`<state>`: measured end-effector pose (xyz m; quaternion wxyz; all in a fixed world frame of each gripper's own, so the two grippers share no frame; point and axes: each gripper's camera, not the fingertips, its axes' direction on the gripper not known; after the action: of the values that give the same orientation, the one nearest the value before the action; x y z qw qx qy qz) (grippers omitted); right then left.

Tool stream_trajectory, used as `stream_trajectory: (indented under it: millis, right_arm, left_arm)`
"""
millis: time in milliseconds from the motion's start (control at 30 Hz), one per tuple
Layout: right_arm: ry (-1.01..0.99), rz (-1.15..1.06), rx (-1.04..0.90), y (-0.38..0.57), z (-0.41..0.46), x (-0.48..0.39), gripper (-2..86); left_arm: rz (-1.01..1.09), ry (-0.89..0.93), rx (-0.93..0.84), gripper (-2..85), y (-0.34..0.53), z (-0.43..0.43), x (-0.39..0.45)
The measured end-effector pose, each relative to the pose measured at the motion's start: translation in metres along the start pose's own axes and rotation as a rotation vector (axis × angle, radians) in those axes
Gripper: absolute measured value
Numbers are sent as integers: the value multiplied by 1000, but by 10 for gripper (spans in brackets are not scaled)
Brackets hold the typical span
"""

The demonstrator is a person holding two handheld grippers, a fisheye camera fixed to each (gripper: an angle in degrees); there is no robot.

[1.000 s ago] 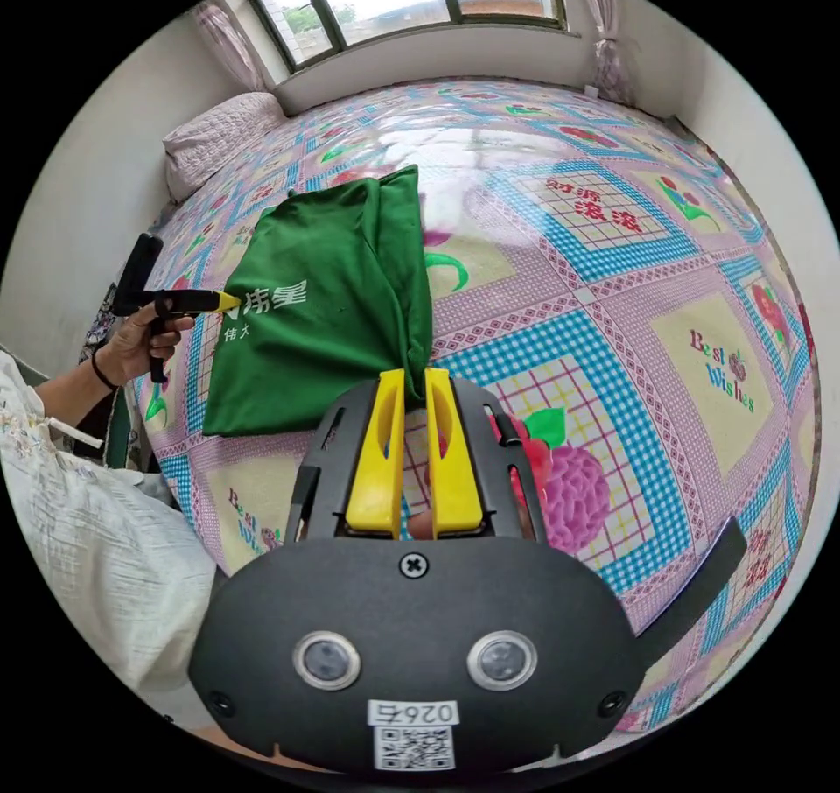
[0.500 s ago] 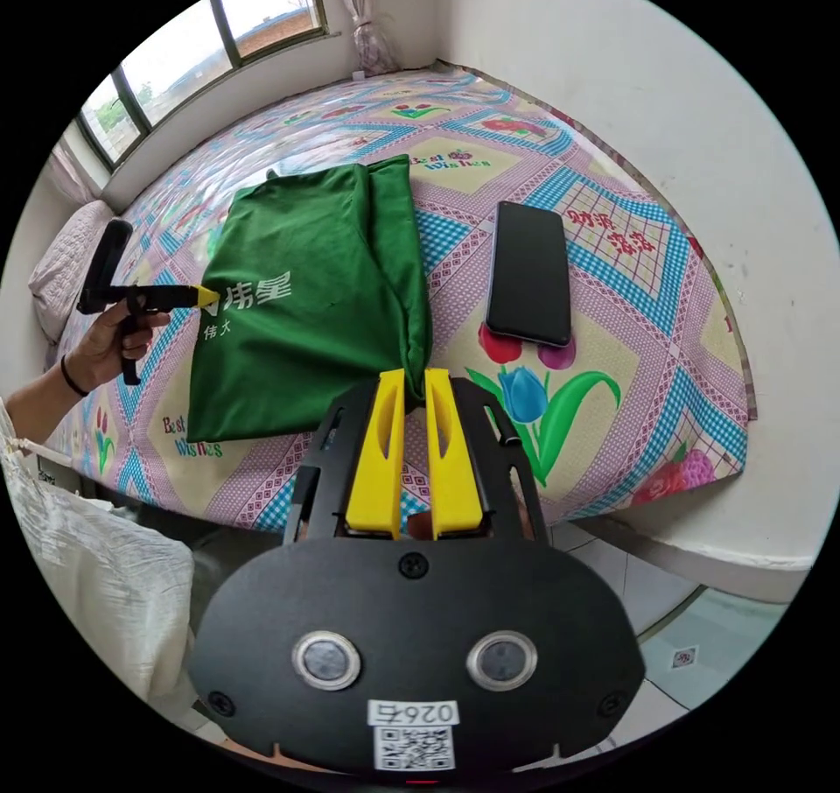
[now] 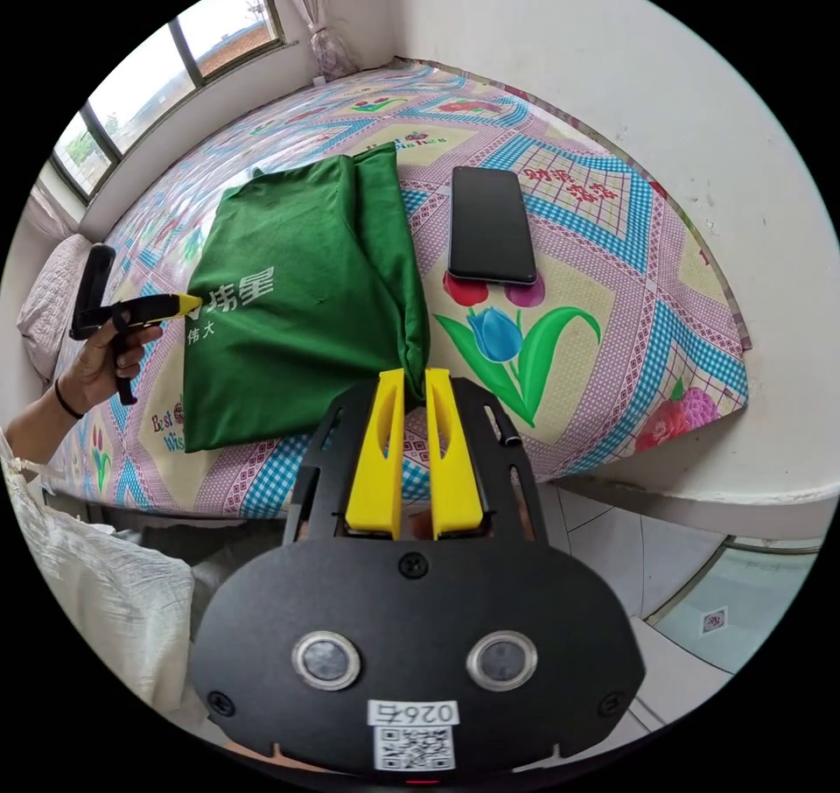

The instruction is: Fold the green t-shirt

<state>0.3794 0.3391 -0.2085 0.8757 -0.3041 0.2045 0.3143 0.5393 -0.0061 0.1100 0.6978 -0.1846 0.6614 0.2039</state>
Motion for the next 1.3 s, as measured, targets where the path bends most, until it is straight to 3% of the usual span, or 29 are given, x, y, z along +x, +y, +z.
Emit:
stream_trajectory:
  millis: [367, 667, 867, 933, 1033, 1200, 1300]
  right_arm:
    - [18, 83, 59, 57, -16, 16, 47]
    - [49, 181, 186, 121, -53, -9, 35]
    - [12, 145, 304, 157, -86, -77, 6]
    - [-15, 111, 369, 167, -101, -113, -8]
    - [-46, 75, 465, 179, -122, -157, -14]
    - [-109, 1, 621, 211, -163, -221, -15]
    - [-185, -14, 716, 240, -187, -248, -13]
  left_arm:
    - [-22, -101, 112, -2, 63, -38, 42]
    - [24, -367, 274, -9, 181, -141, 102]
    - [81, -737, 465, -6, 297, -246, 171]
    - [105, -1003, 548, -4, 344, -284, 205]
    - [146, -1224, 653, 6, 401, -329, 247]
    - [91, -1135, 778, 57, 479, -401, 293]
    - [157, -1085, 845, 40, 524, -430, 321]
